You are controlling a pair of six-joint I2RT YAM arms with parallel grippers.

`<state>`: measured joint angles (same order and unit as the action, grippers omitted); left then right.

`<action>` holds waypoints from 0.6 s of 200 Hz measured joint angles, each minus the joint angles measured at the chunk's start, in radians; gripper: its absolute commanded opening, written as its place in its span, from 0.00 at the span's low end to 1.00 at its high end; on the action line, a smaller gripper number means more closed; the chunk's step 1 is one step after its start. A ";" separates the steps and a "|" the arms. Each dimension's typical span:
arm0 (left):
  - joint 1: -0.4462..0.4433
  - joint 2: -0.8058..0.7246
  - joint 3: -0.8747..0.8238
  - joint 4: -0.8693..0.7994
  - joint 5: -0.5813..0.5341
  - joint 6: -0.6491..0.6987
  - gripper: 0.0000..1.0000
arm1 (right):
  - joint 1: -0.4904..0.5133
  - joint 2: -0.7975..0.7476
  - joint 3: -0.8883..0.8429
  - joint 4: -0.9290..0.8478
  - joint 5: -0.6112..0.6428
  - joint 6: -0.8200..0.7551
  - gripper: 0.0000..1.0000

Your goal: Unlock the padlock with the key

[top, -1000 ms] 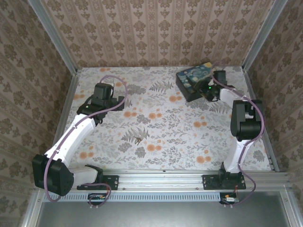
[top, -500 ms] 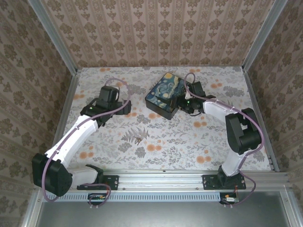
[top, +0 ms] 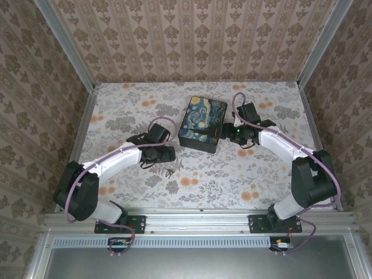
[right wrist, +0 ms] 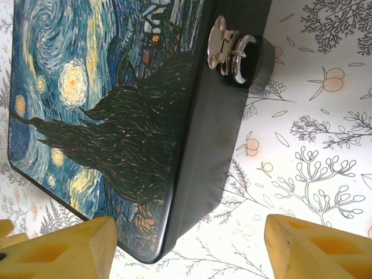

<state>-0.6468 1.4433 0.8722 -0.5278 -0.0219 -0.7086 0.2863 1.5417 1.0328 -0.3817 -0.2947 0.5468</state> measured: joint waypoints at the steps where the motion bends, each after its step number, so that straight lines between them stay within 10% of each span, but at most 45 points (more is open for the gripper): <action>1: 0.000 0.002 -0.001 0.002 0.001 -0.006 0.67 | 0.000 0.000 0.000 0.000 0.000 0.000 0.67; 120: -0.003 0.113 -0.067 0.061 0.034 -0.410 0.36 | 0.005 0.000 -0.013 -0.006 -0.001 -0.003 0.67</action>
<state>-0.6498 1.5558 0.8055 -0.4664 0.0116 -1.1191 0.2916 1.5417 1.0203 -0.3874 -0.2955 0.5434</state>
